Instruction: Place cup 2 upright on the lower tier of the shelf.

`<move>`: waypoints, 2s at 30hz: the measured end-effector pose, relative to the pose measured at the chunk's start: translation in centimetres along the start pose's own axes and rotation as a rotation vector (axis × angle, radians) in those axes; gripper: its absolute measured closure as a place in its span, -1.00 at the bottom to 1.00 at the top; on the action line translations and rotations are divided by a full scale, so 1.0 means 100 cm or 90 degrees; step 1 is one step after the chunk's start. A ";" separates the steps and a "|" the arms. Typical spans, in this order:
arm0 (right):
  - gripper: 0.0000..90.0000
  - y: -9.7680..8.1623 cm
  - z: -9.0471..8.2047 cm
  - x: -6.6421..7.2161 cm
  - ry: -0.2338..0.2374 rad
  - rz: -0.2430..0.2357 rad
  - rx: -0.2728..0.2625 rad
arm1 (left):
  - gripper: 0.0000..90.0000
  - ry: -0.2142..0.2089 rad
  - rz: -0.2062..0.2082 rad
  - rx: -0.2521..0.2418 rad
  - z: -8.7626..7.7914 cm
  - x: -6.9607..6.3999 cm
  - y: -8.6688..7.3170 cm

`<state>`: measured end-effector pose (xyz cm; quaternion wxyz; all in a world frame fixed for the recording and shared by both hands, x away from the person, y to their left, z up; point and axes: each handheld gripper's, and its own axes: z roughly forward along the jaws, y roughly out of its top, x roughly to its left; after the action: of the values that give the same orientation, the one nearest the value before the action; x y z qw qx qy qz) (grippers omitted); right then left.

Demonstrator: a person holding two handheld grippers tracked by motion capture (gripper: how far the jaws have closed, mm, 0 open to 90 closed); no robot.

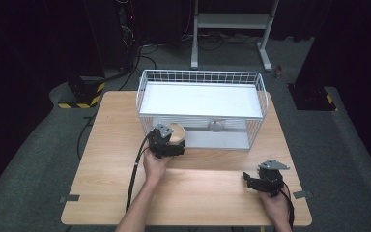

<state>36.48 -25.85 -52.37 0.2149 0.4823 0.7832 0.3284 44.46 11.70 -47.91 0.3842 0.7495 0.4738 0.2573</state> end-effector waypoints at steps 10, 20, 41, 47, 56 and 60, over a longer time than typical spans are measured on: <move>-0.44 0.000 0.000 0.000 0.000 0.000 0.000 | -0.82 0.014 0.015 0.011 0.008 0.001 0.005; -0.44 0.000 0.000 0.000 0.000 -0.001 0.000 | -0.82 0.019 0.005 0.014 0.013 0.001 0.006; -0.44 0.000 0.000 0.000 0.000 0.001 0.000 | -0.95 0.002 -0.002 0.045 0.008 0.004 0.004; -0.44 0.000 0.000 0.000 0.000 0.000 0.000 | -0.86 -0.004 -0.007 0.047 0.002 0.007 0.002; -0.44 0.000 0.000 0.000 0.000 0.001 0.001 | -0.76 -0.006 -0.014 0.050 -0.004 0.008 -0.006; -0.44 0.000 0.000 0.000 0.000 0.000 0.000 | -0.67 0.004 -0.003 0.049 -0.006 0.004 -0.008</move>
<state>36.47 -25.84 -52.37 0.2147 0.4826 0.7831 0.3283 43.80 12.42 -48.19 0.3544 0.7615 0.4865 0.2405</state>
